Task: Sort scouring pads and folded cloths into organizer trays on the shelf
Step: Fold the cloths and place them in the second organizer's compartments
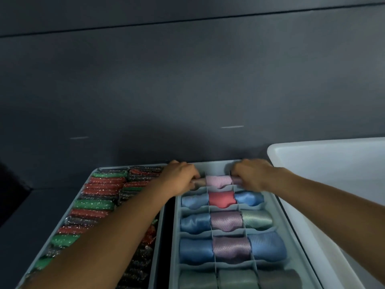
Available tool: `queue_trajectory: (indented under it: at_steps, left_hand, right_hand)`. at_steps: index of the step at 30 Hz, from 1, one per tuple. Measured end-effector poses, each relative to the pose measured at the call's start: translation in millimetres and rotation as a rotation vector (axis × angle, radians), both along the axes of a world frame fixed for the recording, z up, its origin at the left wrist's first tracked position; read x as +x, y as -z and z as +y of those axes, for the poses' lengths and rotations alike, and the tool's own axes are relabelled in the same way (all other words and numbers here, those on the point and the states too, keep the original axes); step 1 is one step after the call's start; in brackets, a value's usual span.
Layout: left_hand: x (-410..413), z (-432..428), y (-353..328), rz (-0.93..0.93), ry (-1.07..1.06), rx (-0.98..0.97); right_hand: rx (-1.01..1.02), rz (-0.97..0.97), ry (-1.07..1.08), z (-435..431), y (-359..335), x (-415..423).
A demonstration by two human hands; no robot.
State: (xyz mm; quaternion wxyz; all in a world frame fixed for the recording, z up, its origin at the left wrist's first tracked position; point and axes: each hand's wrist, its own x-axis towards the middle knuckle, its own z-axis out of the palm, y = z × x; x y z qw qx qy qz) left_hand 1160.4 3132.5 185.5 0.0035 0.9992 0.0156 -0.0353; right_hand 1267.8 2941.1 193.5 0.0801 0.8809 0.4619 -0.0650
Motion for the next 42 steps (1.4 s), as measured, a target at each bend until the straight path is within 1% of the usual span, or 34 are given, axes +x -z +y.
queue_trajectory:
  at_steps: [3,6,8,11,13,15,18,21,22,23,25,26,27,29,31,33,34,35,36,37,38,39,40,42]
  left_hand:
    - [5.6,-1.6,3.7,-0.005,-0.019,0.015]
    - [7.3,-3.2,3.9,0.014,-0.049,0.015]
    - [4.2,-5.0,1.9,0.016,-0.067,-0.038]
    - [-17.5,-2.6,-11.6,-0.072,-0.057,-0.155]
    - [-48.8,9.6,-23.7,-0.156,-0.052,-0.237]
    - [-88.2,34.4,-32.0,-0.204,-0.086,-0.276]
    - [-142.6,92.6,-31.4,-0.194,-0.218,-0.242]
    - [-170.6,135.5,-20.0,-0.145,-0.329,-0.148]
    - [-174.1,140.7,-13.5,-0.098,-0.327,-0.134]
    - [-176.2,141.7,-6.5,-0.036,-0.302,-0.144]
    - [-176.8,140.2,5.4,0.083,-0.236,-0.161]
    - [-174.6,141.4,8.1,0.114,-0.223,-0.153]
    - [-171.0,144.4,8.7,0.128,-0.220,-0.138]
    - [-165.0,149.5,8.9,0.125,-0.220,-0.099]
    - [-164.7,150.0,9.9,0.122,-0.197,-0.098]
    - [-169.8,150.8,12.5,0.144,-0.156,-0.120]
    - [-172.7,151.4,11.5,0.153,-0.141,-0.135]
    - [-174.8,152.3,9.3,0.152,-0.134,-0.155]
    - [-174.8,153.8,7.3,0.120,-0.141,-0.186]
    - [-172.7,155.2,5.7,0.046,-0.160,-0.216]
    - [-168.4,156.2,4.6,-0.060,-0.174,-0.235]
    - [-162.9,155.7,3.4,-0.157,-0.170,-0.240]
    - [-157.0,153.7,2.5,-0.207,-0.146,-0.250]
    - [-145.2,147.0,3.0,-0.176,-0.059,-0.292]
  right_hand:
    - [-0.026,0.022,0.003,2.9,4.1,4.4]
    - [-0.042,0.084,0.038,5.7,4.1,9.0]
    - [-0.082,0.126,0.048,6.4,4.9,8.5]
    - [-0.035,0.131,0.083,4.3,-3.8,-2.5]
    - [0.037,0.092,0.127,4.9,-15.6,-16.1]
    - [0.150,0.086,0.143,12.6,-28.0,-35.0]
    - [0.361,0.153,0.108,44.0,-40.6,-74.1]
    - [0.560,0.184,0.000,91.6,-36.9,-118.1]
    - [0.552,0.207,-0.047,107.4,-30.4,-133.8]
    - [0.475,0.236,-0.088,120.9,-22.6,-149.7]
    - [0.193,0.272,-0.144,140.9,-2.5,-172.1]
    - [0.096,0.271,-0.148,146.6,5.2,-177.1]
    - [0.064,0.277,-0.135,150.7,8.2,-179.0]
    - [0.070,0.321,-0.093,151.9,5.8,-178.3]
    - [0.052,0.354,-0.109,146.0,1.0,-182.2]
    - [0.094,0.455,-0.106,138.7,-0.9,-187.2]
    - [0.198,0.543,-0.065,136.7,-3.1,-186.5]
    - [0.364,0.610,0.013,137.3,-6.2,-183.0]
    - [0.547,0.596,0.101,140.1,-8.5,-175.6]
    - [0.696,0.467,0.172,145.1,-11.1,-164.3]
    - [0.754,0.281,0.221,151.1,-14.6,-152.8]
    - [0.740,0.125,0.249,157.7,-17.6,-142.9]
    - [0.663,0.026,0.269,163.7,-18.8,-135.3]
    - [0.450,-0.020,0.308,173.6,-19.1,-125.1]
